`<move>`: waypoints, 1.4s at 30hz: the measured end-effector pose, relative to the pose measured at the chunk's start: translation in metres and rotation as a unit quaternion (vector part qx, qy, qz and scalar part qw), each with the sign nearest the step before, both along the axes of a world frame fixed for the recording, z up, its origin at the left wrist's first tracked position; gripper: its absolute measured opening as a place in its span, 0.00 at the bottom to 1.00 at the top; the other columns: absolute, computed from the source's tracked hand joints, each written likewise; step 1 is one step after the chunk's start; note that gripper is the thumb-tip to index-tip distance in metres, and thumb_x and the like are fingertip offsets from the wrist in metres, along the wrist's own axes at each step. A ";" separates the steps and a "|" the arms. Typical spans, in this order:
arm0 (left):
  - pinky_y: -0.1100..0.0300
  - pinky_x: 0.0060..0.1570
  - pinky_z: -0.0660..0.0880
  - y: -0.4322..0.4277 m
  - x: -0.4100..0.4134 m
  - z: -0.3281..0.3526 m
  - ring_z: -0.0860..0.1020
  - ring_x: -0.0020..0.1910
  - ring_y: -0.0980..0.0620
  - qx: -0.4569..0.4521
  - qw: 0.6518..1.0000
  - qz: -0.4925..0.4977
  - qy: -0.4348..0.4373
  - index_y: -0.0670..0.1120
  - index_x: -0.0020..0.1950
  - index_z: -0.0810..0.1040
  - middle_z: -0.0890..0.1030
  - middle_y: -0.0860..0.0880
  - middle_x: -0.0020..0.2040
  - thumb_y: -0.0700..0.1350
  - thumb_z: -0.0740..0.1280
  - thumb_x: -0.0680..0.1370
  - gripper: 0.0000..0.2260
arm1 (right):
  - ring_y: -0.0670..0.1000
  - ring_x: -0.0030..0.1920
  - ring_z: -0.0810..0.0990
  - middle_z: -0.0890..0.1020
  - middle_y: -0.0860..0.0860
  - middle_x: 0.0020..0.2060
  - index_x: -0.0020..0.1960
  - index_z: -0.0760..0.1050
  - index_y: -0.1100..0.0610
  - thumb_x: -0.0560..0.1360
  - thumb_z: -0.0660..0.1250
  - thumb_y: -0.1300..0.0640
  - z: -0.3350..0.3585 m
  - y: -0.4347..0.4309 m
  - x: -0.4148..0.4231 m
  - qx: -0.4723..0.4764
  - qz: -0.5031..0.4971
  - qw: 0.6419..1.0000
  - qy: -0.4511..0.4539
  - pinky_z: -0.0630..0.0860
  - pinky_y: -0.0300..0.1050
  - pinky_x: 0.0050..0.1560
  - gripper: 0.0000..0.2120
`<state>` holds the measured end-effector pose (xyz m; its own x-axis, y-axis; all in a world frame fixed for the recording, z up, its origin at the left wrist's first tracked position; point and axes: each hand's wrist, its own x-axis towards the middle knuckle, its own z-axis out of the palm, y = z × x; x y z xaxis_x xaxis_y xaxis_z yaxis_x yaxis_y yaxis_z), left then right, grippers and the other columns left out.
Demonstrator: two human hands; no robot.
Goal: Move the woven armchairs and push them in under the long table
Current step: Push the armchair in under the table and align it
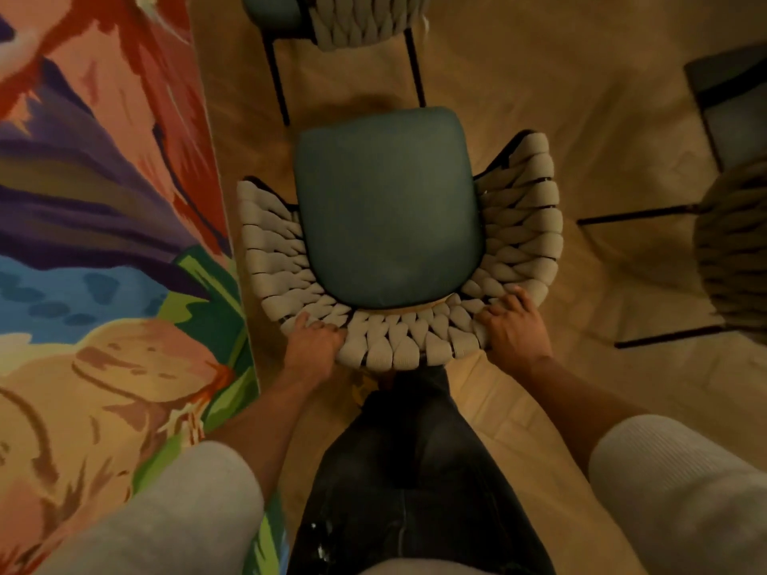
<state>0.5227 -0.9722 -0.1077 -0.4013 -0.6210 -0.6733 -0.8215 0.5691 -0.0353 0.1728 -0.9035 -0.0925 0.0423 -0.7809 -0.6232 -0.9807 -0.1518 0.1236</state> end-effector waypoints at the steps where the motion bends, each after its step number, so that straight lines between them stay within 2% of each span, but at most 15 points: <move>1: 0.43 0.77 0.53 -0.006 -0.007 0.001 0.76 0.66 0.49 0.001 1.000 -0.011 0.005 0.56 0.69 0.75 0.80 0.53 0.65 0.48 0.65 0.78 0.19 | 0.55 0.69 0.72 0.81 0.46 0.61 0.67 0.78 0.44 0.69 0.70 0.43 0.000 0.004 -0.005 0.002 -0.020 1.000 -0.003 0.45 0.56 0.79 0.26; 10: 0.46 0.79 0.50 -0.067 -0.070 0.009 0.74 0.68 0.48 -0.013 0.994 -0.107 0.013 0.56 0.72 0.73 0.78 0.51 0.68 0.48 0.63 0.79 0.21 | 0.55 0.66 0.73 0.82 0.47 0.59 0.64 0.79 0.46 0.69 0.71 0.44 0.004 0.021 -0.039 0.000 -0.143 0.990 -0.019 0.54 0.57 0.78 0.24; 14: 0.46 0.79 0.48 -0.097 -0.096 0.009 0.73 0.70 0.47 -0.021 0.989 -0.145 0.013 0.56 0.73 0.72 0.77 0.51 0.69 0.47 0.61 0.81 0.20 | 0.55 0.64 0.75 0.82 0.47 0.56 0.62 0.80 0.46 0.68 0.71 0.43 0.003 0.017 -0.047 -0.004 -0.190 0.982 -0.015 0.54 0.57 0.77 0.23; 18: 0.44 0.79 0.48 -0.127 -0.113 0.011 0.71 0.71 0.48 -0.011 0.983 -0.184 0.007 0.57 0.75 0.70 0.76 0.52 0.71 0.50 0.66 0.80 0.23 | 0.54 0.65 0.74 0.82 0.47 0.57 0.63 0.79 0.45 0.68 0.73 0.41 0.003 0.011 -0.045 -0.008 -0.230 0.973 -0.008 0.52 0.57 0.78 0.25; 24: 0.43 0.79 0.49 -0.186 -0.119 0.006 0.73 0.69 0.48 0.004 0.968 -0.250 0.012 0.57 0.73 0.72 0.78 0.52 0.68 0.54 0.69 0.76 0.25 | 0.55 0.66 0.74 0.81 0.47 0.58 0.65 0.78 0.44 0.67 0.72 0.40 0.005 -0.017 -0.029 0.001 -0.282 0.960 -0.001 0.51 0.57 0.79 0.26; 30: 0.44 0.79 0.49 -0.260 -0.120 0.002 0.74 0.68 0.48 0.000 0.954 -0.299 0.026 0.56 0.70 0.75 0.80 0.53 0.64 0.51 0.69 0.76 0.22 | 0.55 0.70 0.71 0.79 0.46 0.63 0.69 0.75 0.41 0.69 0.71 0.40 0.004 -0.068 -0.003 0.011 -0.337 0.941 0.001 0.44 0.57 0.79 0.28; 34: 0.44 0.78 0.50 -0.305 -0.126 0.004 0.74 0.68 0.48 0.013 0.942 -0.334 0.015 0.55 0.69 0.75 0.79 0.52 0.65 0.51 0.68 0.76 0.21 | 0.56 0.72 0.69 0.78 0.45 0.65 0.70 0.73 0.39 0.70 0.71 0.40 0.000 -0.097 0.012 0.019 -0.368 0.930 0.004 0.44 0.60 0.80 0.29; 40: 0.47 0.68 0.57 -0.358 -0.153 -0.002 0.78 0.59 0.51 0.013 0.918 -0.397 0.016 0.55 0.64 0.77 0.81 0.55 0.58 0.49 0.66 0.76 0.16 | 0.57 0.74 0.65 0.76 0.44 0.67 0.72 0.71 0.36 0.70 0.68 0.39 -0.007 -0.130 0.005 0.028 -0.408 0.913 0.004 0.39 0.61 0.80 0.30; 42: 0.47 0.68 0.58 -0.371 -0.168 -0.004 0.78 0.58 0.51 0.014 0.914 -0.405 0.022 0.55 0.63 0.77 0.81 0.55 0.57 0.50 0.67 0.75 0.17 | 0.58 0.74 0.65 0.76 0.44 0.66 0.71 0.71 0.36 0.70 0.68 0.40 -0.008 -0.140 -0.007 0.026 -0.417 0.909 0.002 0.39 0.61 0.80 0.29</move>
